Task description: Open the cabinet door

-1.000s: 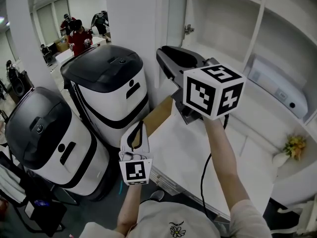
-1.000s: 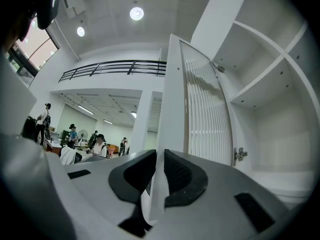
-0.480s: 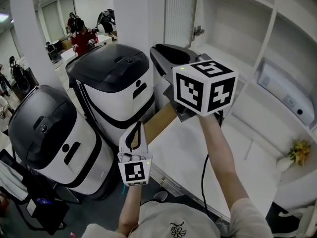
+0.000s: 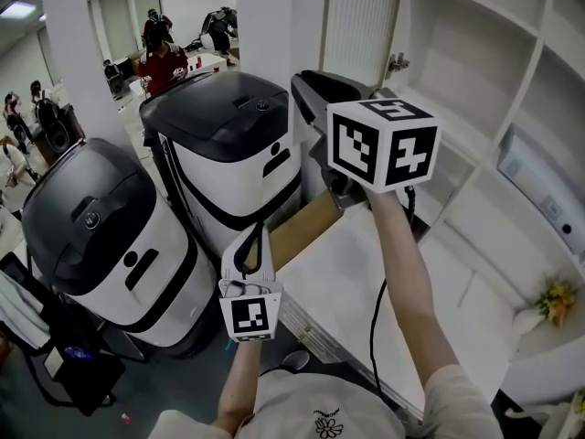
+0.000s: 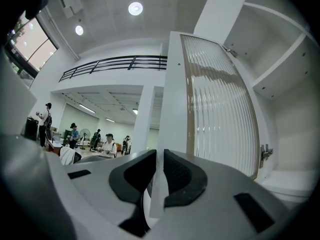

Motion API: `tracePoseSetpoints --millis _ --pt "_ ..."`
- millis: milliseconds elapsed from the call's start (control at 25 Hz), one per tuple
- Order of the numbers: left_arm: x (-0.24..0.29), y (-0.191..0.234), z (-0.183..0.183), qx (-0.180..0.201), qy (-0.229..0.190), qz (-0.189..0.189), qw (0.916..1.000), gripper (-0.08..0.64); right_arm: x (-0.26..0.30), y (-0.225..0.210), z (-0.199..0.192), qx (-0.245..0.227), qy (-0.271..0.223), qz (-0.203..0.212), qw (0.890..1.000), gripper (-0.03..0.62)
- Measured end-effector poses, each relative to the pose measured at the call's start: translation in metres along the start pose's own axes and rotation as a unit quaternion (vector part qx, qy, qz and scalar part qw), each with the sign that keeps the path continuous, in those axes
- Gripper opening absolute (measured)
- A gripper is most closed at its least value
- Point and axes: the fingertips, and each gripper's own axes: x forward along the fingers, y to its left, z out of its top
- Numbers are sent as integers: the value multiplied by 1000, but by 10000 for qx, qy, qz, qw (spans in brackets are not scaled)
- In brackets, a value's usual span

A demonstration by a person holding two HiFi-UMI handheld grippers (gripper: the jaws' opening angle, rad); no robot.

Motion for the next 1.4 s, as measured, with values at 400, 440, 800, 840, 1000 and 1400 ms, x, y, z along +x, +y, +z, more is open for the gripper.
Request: tracePoseSetpoints --millis 400,440,800,840,1000,1400 --pt "-6 22 -1 24 0 105 9999 8 5 2 -1 -222 -51 -66 9997 52" --pt "-6 20 -2 47 25 59 10000 8 3 2 -1 -327 -23 -45 9995 52" --pt "18 -10 17 -126 -306 -529 9981 8 -47 -9 30 -974 -291 -452 9938 42" --pt "22 -20 23 -208 -384 -646 9970 8 -60 -14 35 -1071 -333 -612 9918 41" --pt "38 -76 41 -422 -407 -1437 9879 8 -136 -44 54 -1320 -518 -1457 9791 29" --pt "43 -237 117 -830 -1092 -3394 9306 8 -347 -92 49 -1855 -671 -3912 8989 0"
